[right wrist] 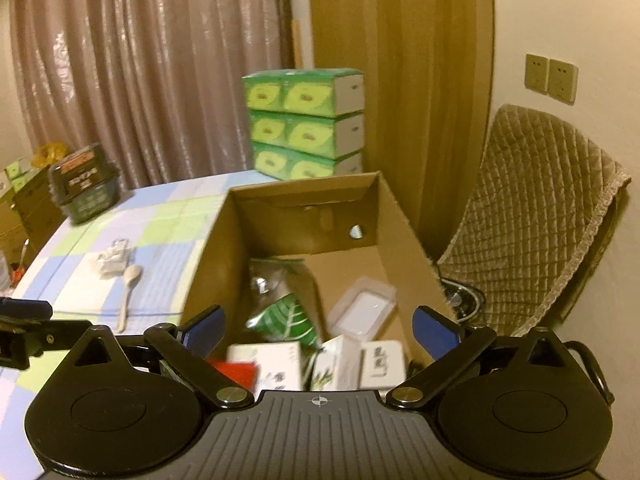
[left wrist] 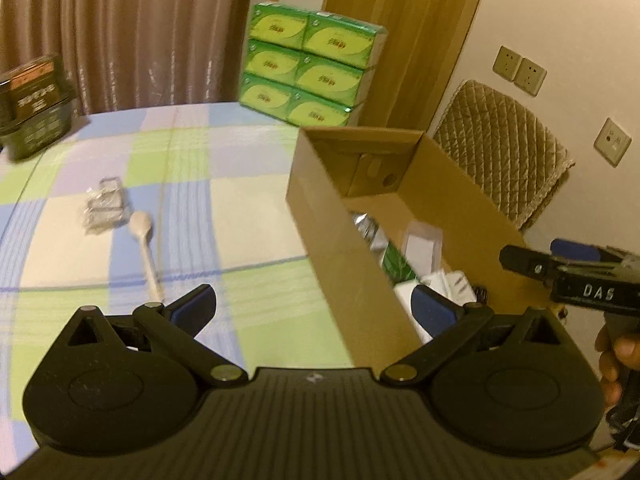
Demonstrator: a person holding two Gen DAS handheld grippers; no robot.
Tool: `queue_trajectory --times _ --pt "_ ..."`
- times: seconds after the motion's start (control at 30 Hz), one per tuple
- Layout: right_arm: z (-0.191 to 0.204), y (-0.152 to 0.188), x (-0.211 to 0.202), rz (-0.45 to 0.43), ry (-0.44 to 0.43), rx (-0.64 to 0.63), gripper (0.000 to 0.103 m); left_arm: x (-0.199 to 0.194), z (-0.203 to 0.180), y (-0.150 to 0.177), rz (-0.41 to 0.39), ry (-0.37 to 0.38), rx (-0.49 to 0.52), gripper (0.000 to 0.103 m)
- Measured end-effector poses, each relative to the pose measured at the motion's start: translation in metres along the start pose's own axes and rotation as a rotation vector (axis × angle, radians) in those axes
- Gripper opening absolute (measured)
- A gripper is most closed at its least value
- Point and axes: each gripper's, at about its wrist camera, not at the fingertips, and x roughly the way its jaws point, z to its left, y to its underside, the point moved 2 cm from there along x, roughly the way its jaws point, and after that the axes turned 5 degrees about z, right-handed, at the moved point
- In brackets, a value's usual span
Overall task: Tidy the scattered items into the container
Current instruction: 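Move both tools back toward the wire soap rack and white spoon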
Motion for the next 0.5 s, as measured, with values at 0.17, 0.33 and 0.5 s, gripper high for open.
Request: queue_trajectory --times 0.17,0.33,0.5 --pt "0.023 0.013 -0.015 0.004 -0.036 -0.02 0.098 -0.027 0.011 0.027 -0.013 -0.04 -0.009 0.102" --pt "0.044 0.026 -0.03 0.0 -0.064 -0.036 0.099 -0.056 0.028 0.052 -0.02 -0.09 -0.024 0.102" --pt "0.064 0.036 -0.044 -0.007 -0.099 -0.054 0.099 -0.082 0.05 0.077 -0.017 -0.14 -0.068 0.102"
